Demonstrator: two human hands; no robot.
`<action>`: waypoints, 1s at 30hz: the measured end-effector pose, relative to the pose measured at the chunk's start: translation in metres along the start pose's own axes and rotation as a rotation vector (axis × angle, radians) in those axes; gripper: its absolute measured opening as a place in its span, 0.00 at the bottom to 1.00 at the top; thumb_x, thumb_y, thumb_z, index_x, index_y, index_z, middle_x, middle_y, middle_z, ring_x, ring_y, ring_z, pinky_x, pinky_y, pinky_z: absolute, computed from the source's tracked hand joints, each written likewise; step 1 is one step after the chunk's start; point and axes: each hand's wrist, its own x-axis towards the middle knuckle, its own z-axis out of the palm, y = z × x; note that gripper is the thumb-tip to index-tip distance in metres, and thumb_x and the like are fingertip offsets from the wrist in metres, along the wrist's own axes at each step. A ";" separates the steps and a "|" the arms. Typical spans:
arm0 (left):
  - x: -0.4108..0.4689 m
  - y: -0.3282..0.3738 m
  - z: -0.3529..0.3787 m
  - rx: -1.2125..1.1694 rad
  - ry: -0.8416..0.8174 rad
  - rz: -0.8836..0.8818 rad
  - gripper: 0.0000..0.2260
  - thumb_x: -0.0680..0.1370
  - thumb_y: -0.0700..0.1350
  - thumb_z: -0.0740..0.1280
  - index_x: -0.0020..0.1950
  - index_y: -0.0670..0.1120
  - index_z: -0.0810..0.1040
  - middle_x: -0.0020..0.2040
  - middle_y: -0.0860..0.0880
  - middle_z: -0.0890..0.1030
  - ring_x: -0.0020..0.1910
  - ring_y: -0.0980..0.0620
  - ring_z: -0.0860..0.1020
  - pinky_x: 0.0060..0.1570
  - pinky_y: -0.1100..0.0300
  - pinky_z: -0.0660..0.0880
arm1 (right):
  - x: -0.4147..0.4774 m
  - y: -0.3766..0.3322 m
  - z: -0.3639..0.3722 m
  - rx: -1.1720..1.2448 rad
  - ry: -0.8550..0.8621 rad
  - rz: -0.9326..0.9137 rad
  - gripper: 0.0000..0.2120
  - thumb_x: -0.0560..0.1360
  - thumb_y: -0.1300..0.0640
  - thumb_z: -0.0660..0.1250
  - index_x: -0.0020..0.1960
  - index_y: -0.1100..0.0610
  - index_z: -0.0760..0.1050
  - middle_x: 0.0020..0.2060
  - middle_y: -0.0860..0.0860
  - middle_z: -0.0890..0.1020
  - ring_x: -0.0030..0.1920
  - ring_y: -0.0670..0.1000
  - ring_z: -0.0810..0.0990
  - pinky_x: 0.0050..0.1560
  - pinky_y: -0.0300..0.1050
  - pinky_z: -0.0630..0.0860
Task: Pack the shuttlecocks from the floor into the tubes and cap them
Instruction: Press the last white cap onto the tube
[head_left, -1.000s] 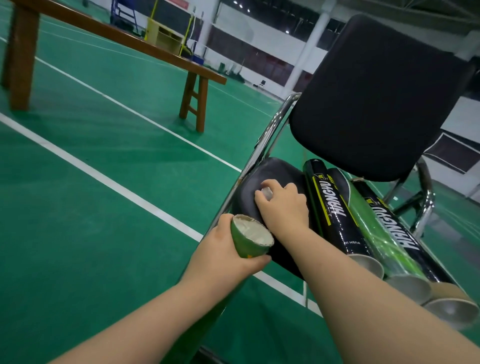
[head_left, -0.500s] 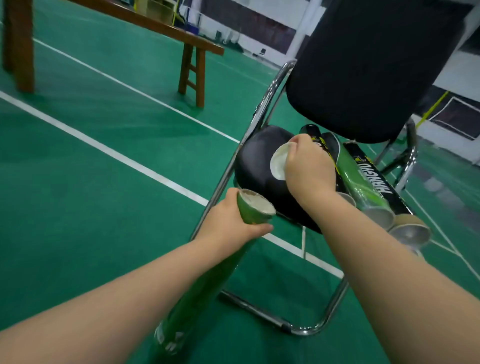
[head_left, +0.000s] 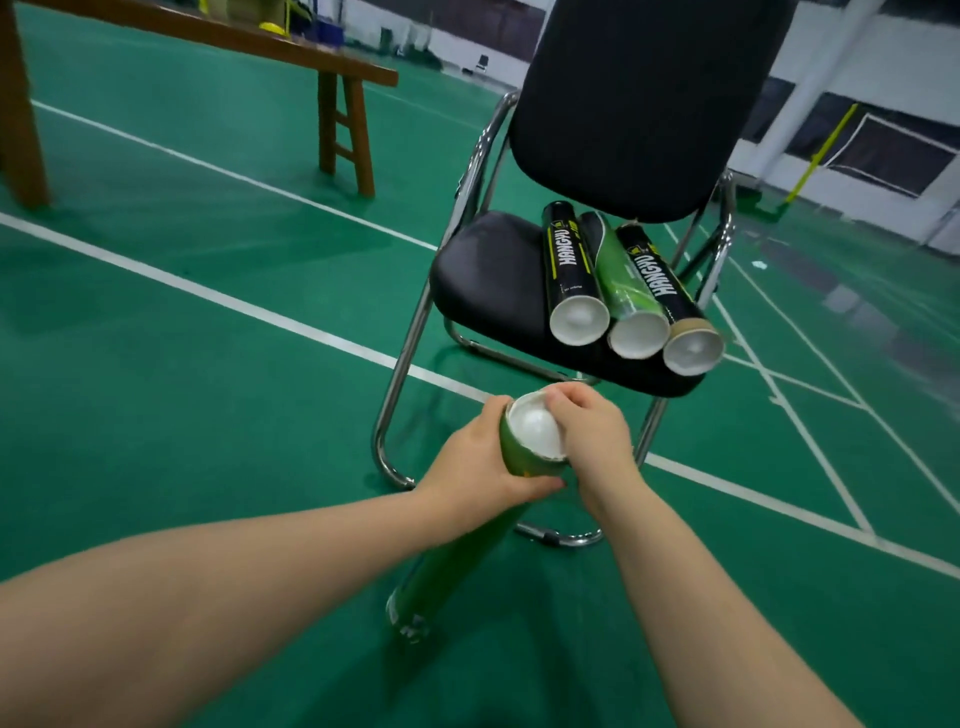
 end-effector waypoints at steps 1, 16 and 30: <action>-0.007 0.001 0.003 -0.009 0.006 -0.003 0.27 0.66 0.51 0.78 0.56 0.58 0.64 0.47 0.60 0.75 0.48 0.56 0.75 0.43 0.65 0.71 | -0.005 0.001 -0.003 -0.030 0.002 0.005 0.09 0.76 0.58 0.61 0.39 0.51 0.76 0.39 0.47 0.79 0.44 0.51 0.76 0.45 0.47 0.74; -0.065 -0.002 0.040 -0.158 -0.028 -0.140 0.33 0.64 0.55 0.75 0.63 0.56 0.63 0.54 0.55 0.76 0.54 0.54 0.76 0.52 0.61 0.73 | -0.064 0.021 -0.020 -0.146 0.041 -0.010 0.07 0.76 0.56 0.61 0.42 0.52 0.77 0.40 0.47 0.79 0.44 0.50 0.75 0.38 0.39 0.69; -0.044 0.030 0.046 -0.567 0.256 -0.355 0.07 0.78 0.40 0.62 0.43 0.48 0.77 0.42 0.48 0.79 0.43 0.48 0.77 0.48 0.51 0.75 | -0.066 0.031 -0.017 0.114 0.093 0.108 0.07 0.73 0.60 0.64 0.42 0.54 0.80 0.40 0.50 0.82 0.42 0.51 0.78 0.41 0.45 0.75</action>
